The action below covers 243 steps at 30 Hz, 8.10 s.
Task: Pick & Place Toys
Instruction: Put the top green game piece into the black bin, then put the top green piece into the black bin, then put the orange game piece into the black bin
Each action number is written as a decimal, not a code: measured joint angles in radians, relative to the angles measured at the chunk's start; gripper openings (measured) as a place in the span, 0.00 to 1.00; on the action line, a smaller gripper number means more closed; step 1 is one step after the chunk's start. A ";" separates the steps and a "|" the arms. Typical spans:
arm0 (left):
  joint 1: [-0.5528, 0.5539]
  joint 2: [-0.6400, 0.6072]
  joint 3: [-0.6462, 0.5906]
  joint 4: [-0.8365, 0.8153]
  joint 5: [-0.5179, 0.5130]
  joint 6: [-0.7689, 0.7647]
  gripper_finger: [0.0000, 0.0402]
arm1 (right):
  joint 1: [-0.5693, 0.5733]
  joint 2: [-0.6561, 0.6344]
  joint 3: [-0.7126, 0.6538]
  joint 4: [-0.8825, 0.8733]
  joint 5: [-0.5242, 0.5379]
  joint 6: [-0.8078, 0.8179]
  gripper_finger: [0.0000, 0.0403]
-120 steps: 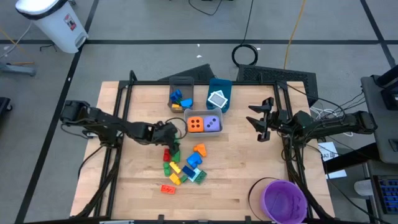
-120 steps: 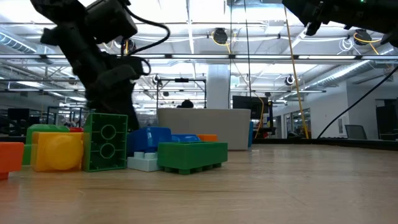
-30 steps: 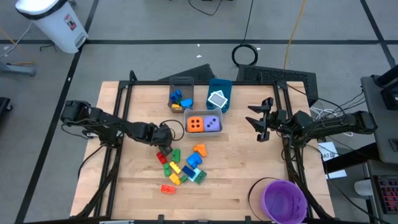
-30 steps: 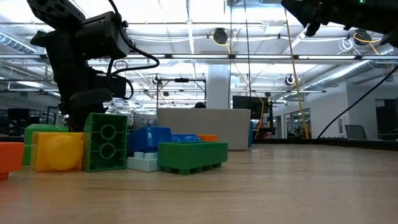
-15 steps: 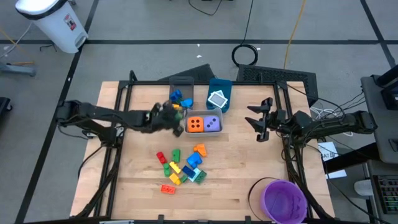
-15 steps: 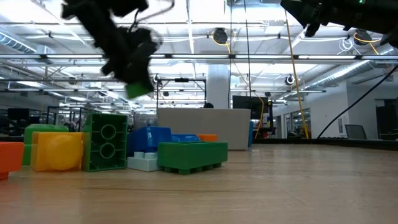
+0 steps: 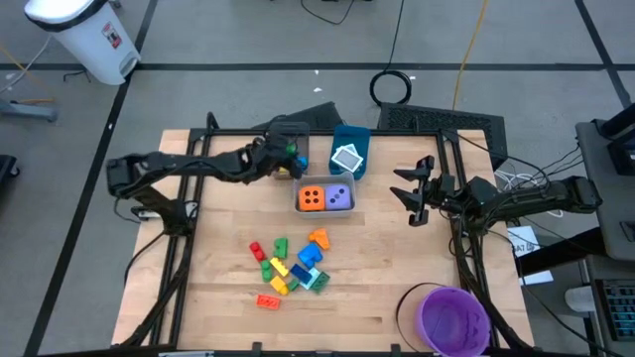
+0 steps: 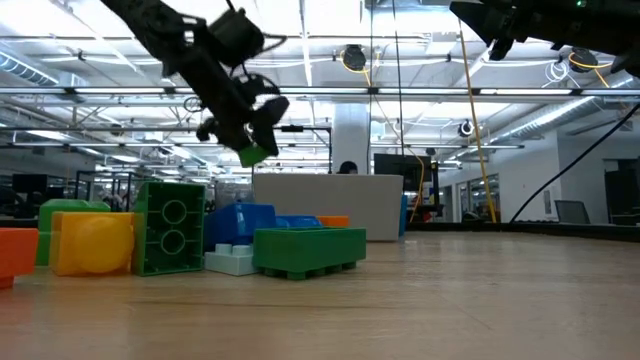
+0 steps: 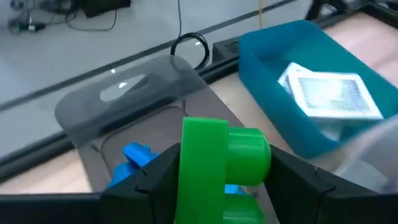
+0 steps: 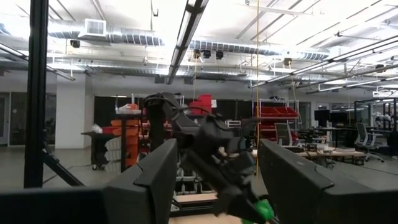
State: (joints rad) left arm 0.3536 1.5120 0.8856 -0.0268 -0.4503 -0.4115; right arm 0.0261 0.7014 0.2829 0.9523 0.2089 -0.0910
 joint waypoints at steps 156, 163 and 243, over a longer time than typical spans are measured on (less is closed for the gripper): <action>-0.438 -0.521 -0.242 0.170 0.213 0.324 0.91 | 0.043 0.134 0.039 -0.090 -0.058 0.049 0.53; -0.438 -0.469 -0.242 0.234 0.213 0.334 0.92 | 0.170 0.383 0.270 -0.370 -0.112 0.052 0.67; -0.437 -0.450 -0.241 0.241 0.214 0.301 0.90 | 0.113 1.018 0.649 -1.204 -0.003 0.389 0.46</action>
State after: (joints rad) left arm -0.0837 1.0622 0.6445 0.2146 -0.2363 -0.1102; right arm 0.1387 1.7192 0.9314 -0.2512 0.2054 0.2977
